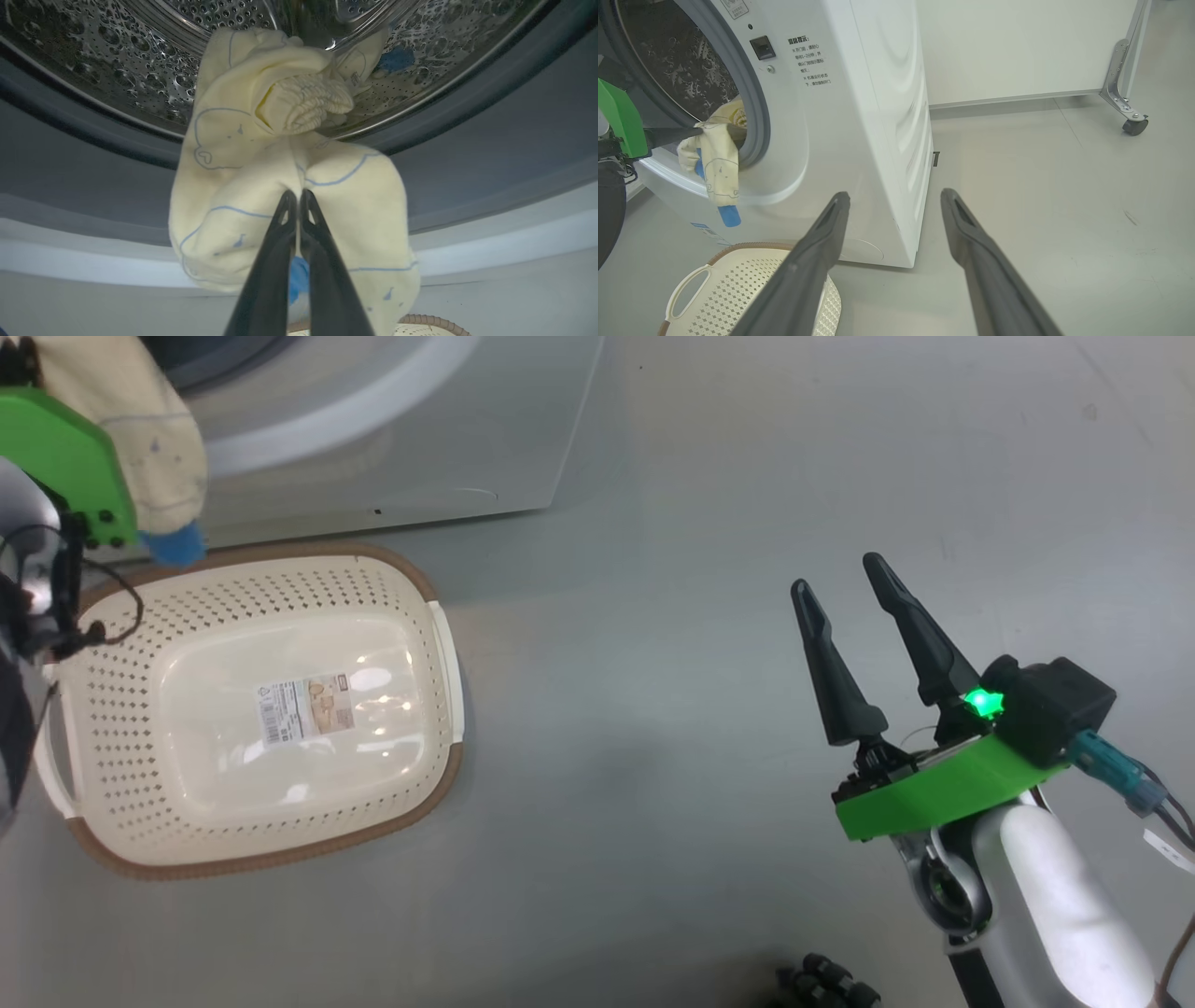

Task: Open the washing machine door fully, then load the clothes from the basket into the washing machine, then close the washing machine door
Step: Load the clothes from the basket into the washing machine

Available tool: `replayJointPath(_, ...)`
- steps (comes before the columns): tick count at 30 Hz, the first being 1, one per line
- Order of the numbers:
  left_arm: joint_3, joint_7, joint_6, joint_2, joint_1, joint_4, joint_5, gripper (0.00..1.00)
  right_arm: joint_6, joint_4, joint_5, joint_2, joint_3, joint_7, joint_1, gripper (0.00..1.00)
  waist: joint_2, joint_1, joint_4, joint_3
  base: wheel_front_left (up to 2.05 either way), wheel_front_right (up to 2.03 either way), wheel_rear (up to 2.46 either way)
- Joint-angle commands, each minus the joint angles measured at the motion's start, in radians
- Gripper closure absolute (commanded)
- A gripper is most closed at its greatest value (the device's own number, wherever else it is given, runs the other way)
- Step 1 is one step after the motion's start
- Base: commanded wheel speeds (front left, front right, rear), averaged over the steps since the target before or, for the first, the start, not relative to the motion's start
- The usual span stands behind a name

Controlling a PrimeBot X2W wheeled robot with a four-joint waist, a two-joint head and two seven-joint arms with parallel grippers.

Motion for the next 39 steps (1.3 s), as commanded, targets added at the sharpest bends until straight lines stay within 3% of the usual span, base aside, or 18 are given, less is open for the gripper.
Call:
replayJointPath(1,0.037,0.025,0.013,0.081,-0.055,-0.091,0.008,1.00,-0.003,-0.031,0.008,-0.008,0.018,-0.010,0.002,0.00,0.0000,0.0000,-0.008,0.007,0.00,0.00,0.00)
replayJointPath(6,0.054,0.102,0.008,0.169,-0.086,-0.206,0.009,1.00,-0.003,-0.039,0.029,-0.008,0.042,-0.010,-0.012,0.00,0.0000,0.0000,-0.049,0.038,0.00,0.00,0.00)
replayJointPath(9,0.061,0.117,0.006,0.191,-0.103,-0.221,0.008,1.00,-0.003,-0.040,0.038,-0.008,0.045,-0.010,-0.015,0.00,0.0000,0.0000,-0.063,0.051,0.00,0.00,0.00)
replayJointPath(20,0.069,0.108,-0.042,0.280,-0.274,-0.170,0.054,1.00,-0.003,-0.051,0.076,-0.008,0.074,-0.010,-0.043,0.00,0.0000,0.0000,-0.134,0.133,0.00,0.00,0.00)
replayJointPath(24,0.049,0.084,-0.072,0.292,-0.346,-0.128,0.087,1.00,-0.003,-0.050,0.087,-0.008,0.084,-0.010,-0.050,0.00,0.0000,0.0000,-0.145,0.161,0.00,0.00,0.00)
replayJointPath(32,0.042,-0.027,-0.089,0.296,-0.507,-0.029,0.140,1.00,-0.003,-0.059,0.101,-0.008,0.123,-0.010,-0.081,0.00,0.0000,0.0000,-0.183,0.213,0.00,0.00,0.00)
replayJointPath(39,0.047,-0.200,-0.054,0.289,-0.614,0.022,0.186,1.00,-0.003,-0.059,0.115,-0.008,0.136,-0.010,-0.085,0.00,0.0000,0.0000,-0.203,0.261,0.00,0.00,0.00)
